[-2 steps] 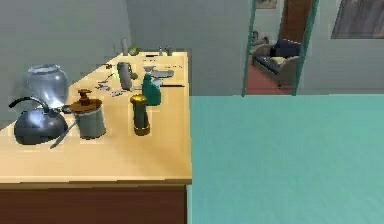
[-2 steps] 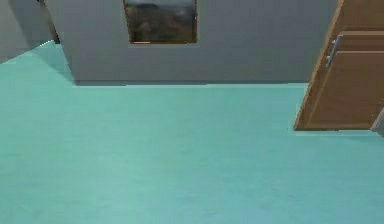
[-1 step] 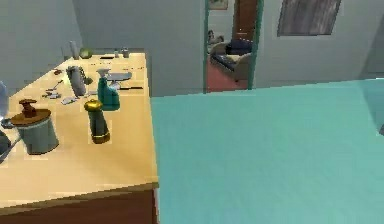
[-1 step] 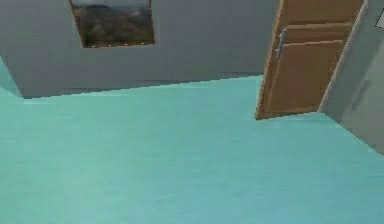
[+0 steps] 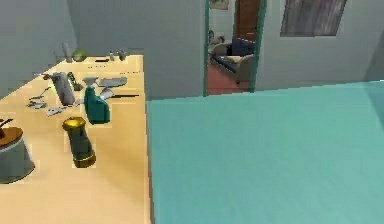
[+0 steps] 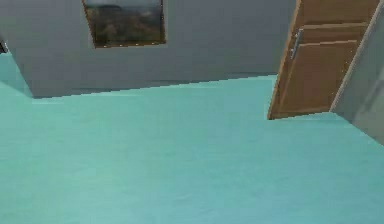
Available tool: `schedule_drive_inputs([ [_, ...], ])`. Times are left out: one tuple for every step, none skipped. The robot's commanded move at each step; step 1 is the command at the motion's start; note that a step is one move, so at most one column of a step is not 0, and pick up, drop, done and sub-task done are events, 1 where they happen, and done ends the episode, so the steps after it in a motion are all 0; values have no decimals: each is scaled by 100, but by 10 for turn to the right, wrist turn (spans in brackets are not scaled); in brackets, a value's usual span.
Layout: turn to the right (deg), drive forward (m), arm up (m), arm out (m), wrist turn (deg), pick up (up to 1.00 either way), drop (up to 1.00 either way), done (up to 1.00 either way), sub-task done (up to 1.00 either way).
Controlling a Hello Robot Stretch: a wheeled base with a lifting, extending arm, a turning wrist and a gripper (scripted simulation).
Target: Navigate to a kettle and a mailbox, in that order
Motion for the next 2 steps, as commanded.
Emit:
schedule_drive_inputs([
  [-450, 0, 0, 0, 0, 0, 0, 0, 0],
  [-90, 0, 0, 0, 0, 0, 0, 0, 0],
])
